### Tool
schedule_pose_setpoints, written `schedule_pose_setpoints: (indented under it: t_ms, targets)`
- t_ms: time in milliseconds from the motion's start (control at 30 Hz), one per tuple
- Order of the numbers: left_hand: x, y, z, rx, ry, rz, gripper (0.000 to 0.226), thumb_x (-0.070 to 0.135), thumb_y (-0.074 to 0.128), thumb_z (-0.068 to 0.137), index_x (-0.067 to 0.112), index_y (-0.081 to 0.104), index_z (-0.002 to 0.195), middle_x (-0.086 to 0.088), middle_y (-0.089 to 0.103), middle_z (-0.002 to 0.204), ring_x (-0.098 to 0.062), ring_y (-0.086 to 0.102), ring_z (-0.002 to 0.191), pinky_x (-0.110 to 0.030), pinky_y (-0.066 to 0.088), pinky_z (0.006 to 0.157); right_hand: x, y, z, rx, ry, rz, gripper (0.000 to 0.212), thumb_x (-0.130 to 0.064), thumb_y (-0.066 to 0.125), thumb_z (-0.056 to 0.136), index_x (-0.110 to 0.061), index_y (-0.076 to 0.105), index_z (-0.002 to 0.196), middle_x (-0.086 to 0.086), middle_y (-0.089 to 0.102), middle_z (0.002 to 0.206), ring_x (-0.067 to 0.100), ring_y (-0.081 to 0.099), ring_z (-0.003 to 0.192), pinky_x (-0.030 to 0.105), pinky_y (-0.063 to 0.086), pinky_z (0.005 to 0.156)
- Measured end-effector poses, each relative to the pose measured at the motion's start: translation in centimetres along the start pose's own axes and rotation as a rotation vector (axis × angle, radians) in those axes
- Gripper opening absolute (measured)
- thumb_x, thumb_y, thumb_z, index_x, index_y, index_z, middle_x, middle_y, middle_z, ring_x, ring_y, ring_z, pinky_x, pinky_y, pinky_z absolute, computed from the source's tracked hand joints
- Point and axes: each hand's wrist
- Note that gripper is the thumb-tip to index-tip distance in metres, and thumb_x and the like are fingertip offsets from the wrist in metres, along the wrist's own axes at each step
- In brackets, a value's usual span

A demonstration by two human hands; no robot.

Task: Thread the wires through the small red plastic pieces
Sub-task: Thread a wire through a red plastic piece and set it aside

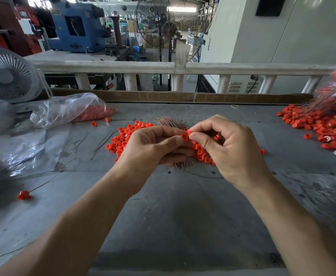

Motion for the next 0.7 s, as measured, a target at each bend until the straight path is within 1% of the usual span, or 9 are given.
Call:
schedule_pose_setpoints:
  t_ms: [100, 200, 300, 467, 633, 700]
  targets:
    - [-0.17, 0.18, -0.03, 0.015, 0.036, 0.041, 0.023, 0.015, 0.071, 0.081, 0.005, 0.073, 0.102, -0.018, 0.078, 0.094, -0.025, 0.077, 0.087, -0.027, 0.061, 0.073, -0.15, 0.01, -0.02, -0.023, -0.041, -0.055, 0.006, -0.019, 0.078, 0.089, -0.014, 0.078, 0.092, -0.004, 0.071, 0.087, 0.011, 0.066, 0.085, 0.025, 0.050, 0.077]
    - [-0.28, 0.39, -0.15, 0.022, 0.062, 0.086, 0.019, 0.013, 0.070, 0.083, 0.006, 0.073, 0.101, -0.017, 0.078, 0.092, -0.024, 0.077, 0.085, -0.028, 0.062, 0.075, -0.22, 0.13, -0.05, -0.021, -0.081, -0.099, 0.006, -0.019, 0.079, 0.088, -0.014, 0.078, 0.091, -0.005, 0.070, 0.086, 0.010, 0.066, 0.084, 0.028, 0.050, 0.075]
    - [-0.34, 0.50, -0.20, 0.035, 0.076, 0.122, 0.011, 0.004, 0.067, 0.090, 0.007, 0.073, 0.098, -0.017, 0.078, 0.091, -0.024, 0.077, 0.084, -0.027, 0.062, 0.074, -0.26, 0.19, -0.10, -0.013, -0.090, -0.121, 0.006, -0.020, 0.079, 0.088, -0.014, 0.079, 0.090, -0.005, 0.070, 0.085, 0.011, 0.066, 0.083, 0.033, 0.051, 0.074]
    - [-0.35, 0.53, -0.29, 0.053, 0.098, 0.180, 0.011, 0.001, 0.066, 0.093, 0.007, 0.072, 0.099, -0.016, 0.078, 0.090, -0.024, 0.077, 0.083, -0.029, 0.063, 0.076, -0.31, 0.17, -0.11, -0.042, -0.120, -0.178, 0.006, -0.020, 0.078, 0.090, -0.014, 0.078, 0.089, -0.004, 0.068, 0.086, 0.015, 0.064, 0.082, 0.039, 0.052, 0.072]
    - [-0.34, 0.57, -0.24, 0.082, 0.104, 0.184, 0.011, -0.001, 0.065, 0.093, 0.003, 0.072, 0.101, -0.020, 0.077, 0.088, -0.022, 0.076, 0.081, -0.025, 0.060, 0.072, -0.43, 0.26, -0.13, -0.057, -0.114, -0.182, 0.006, -0.020, 0.077, 0.090, -0.015, 0.078, 0.094, -0.006, 0.067, 0.089, 0.014, 0.065, 0.083, 0.040, 0.053, 0.072]
    - [-0.35, 0.54, -0.24, 0.086, 0.090, 0.163, 0.011, -0.001, 0.064, 0.094, 0.001, 0.071, 0.102, -0.019, 0.077, 0.088, -0.022, 0.076, 0.081, -0.027, 0.062, 0.073, -0.51, 0.35, -0.19, -0.064, -0.116, -0.189, 0.007, -0.019, 0.077, 0.090, -0.015, 0.078, 0.096, -0.006, 0.067, 0.091, 0.013, 0.063, 0.083, 0.039, 0.053, 0.072]
Point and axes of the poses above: each hand's wrist, its own z-axis towards the middle knuckle, its own y-axis out of the palm, x = y × z
